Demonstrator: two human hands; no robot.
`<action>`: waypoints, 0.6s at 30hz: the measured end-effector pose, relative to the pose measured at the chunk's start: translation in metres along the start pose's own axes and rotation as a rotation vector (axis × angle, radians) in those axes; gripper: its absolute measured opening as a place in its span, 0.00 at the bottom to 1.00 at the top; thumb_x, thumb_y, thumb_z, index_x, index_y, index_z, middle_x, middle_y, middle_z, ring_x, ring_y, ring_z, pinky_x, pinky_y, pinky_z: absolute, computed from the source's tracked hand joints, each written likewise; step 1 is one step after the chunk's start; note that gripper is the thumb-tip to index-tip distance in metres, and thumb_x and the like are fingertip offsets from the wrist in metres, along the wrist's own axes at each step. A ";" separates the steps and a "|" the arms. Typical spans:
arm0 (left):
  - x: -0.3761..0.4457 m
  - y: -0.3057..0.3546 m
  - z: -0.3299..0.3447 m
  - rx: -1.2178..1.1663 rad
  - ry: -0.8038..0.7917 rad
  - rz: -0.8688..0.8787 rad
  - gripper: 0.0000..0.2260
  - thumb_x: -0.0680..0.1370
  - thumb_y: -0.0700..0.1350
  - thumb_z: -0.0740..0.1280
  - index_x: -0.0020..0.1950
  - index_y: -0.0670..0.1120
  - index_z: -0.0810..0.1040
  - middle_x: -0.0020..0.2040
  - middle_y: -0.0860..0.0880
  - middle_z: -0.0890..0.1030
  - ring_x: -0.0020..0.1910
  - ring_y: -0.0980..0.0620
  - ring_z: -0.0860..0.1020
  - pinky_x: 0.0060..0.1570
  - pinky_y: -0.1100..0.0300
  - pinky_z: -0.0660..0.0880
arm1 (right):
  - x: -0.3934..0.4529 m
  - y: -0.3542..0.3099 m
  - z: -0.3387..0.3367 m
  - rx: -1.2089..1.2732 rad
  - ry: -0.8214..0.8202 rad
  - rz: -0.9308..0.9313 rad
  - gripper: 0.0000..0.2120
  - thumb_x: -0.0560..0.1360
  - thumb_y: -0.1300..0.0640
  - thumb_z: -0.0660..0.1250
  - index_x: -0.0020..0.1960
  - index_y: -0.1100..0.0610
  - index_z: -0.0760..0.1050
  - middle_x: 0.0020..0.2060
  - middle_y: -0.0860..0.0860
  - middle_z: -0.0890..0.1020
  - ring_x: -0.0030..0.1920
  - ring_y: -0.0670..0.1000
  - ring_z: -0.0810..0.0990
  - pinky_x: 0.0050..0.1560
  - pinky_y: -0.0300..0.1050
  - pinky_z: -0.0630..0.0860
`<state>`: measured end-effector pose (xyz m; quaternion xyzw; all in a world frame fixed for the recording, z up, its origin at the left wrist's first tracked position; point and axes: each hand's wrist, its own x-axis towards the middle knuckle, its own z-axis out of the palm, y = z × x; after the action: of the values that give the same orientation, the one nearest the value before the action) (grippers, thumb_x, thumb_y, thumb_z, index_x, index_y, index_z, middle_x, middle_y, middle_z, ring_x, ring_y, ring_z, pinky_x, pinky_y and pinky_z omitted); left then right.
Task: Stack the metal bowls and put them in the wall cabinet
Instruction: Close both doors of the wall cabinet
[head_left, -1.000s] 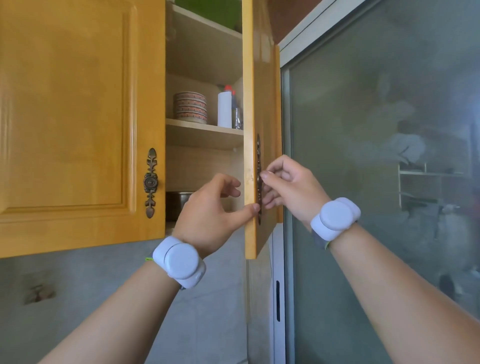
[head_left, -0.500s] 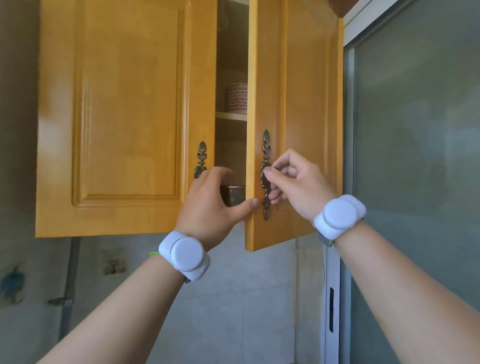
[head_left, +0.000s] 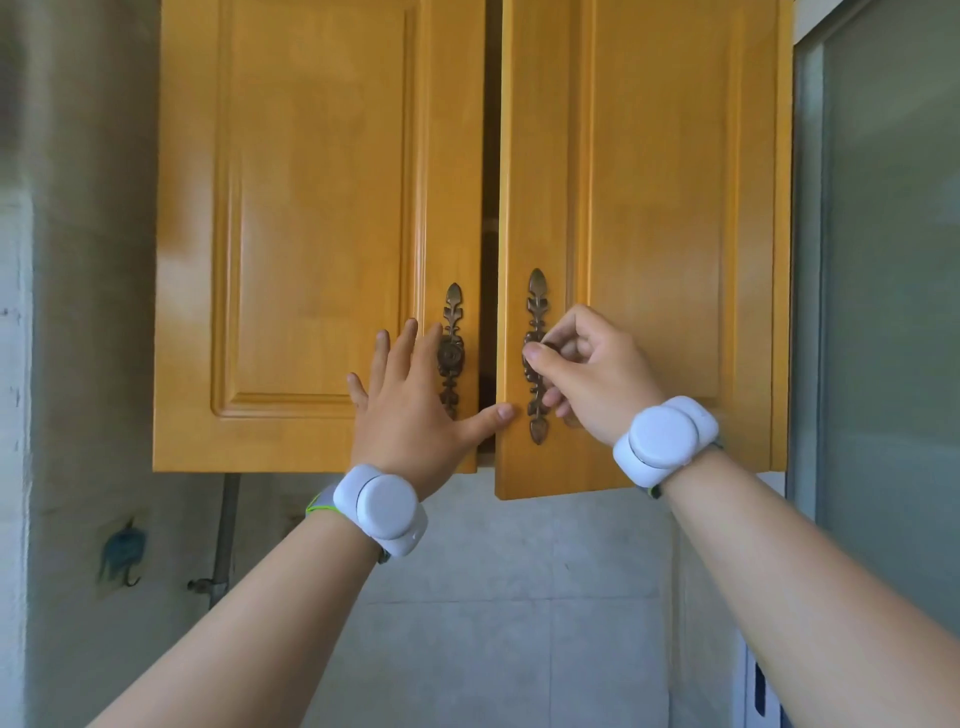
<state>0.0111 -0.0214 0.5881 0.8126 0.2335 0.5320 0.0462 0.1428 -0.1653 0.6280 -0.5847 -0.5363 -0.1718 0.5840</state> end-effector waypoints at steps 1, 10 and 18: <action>0.001 -0.001 0.002 0.013 0.004 -0.002 0.55 0.64 0.80 0.59 0.84 0.54 0.54 0.87 0.49 0.51 0.85 0.45 0.43 0.78 0.30 0.46 | 0.002 0.002 0.002 0.000 -0.004 0.000 0.08 0.78 0.49 0.71 0.45 0.52 0.75 0.35 0.52 0.84 0.29 0.48 0.84 0.27 0.38 0.79; 0.015 -0.016 0.019 0.171 0.054 -0.010 0.52 0.68 0.78 0.63 0.85 0.55 0.50 0.87 0.50 0.45 0.85 0.43 0.39 0.78 0.30 0.44 | 0.021 0.022 0.025 -0.065 0.000 -0.009 0.09 0.78 0.49 0.70 0.45 0.51 0.74 0.36 0.51 0.83 0.29 0.48 0.84 0.31 0.46 0.81; 0.023 -0.024 0.036 0.207 0.096 -0.005 0.50 0.71 0.74 0.66 0.85 0.55 0.47 0.87 0.53 0.42 0.84 0.42 0.37 0.78 0.29 0.44 | 0.033 0.033 0.038 -0.079 0.013 -0.003 0.10 0.77 0.50 0.71 0.46 0.55 0.75 0.35 0.55 0.83 0.31 0.52 0.84 0.35 0.55 0.83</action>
<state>0.0425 0.0160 0.5837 0.7861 0.2909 0.5432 -0.0480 0.1663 -0.1102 0.6289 -0.6054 -0.5262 -0.1976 0.5635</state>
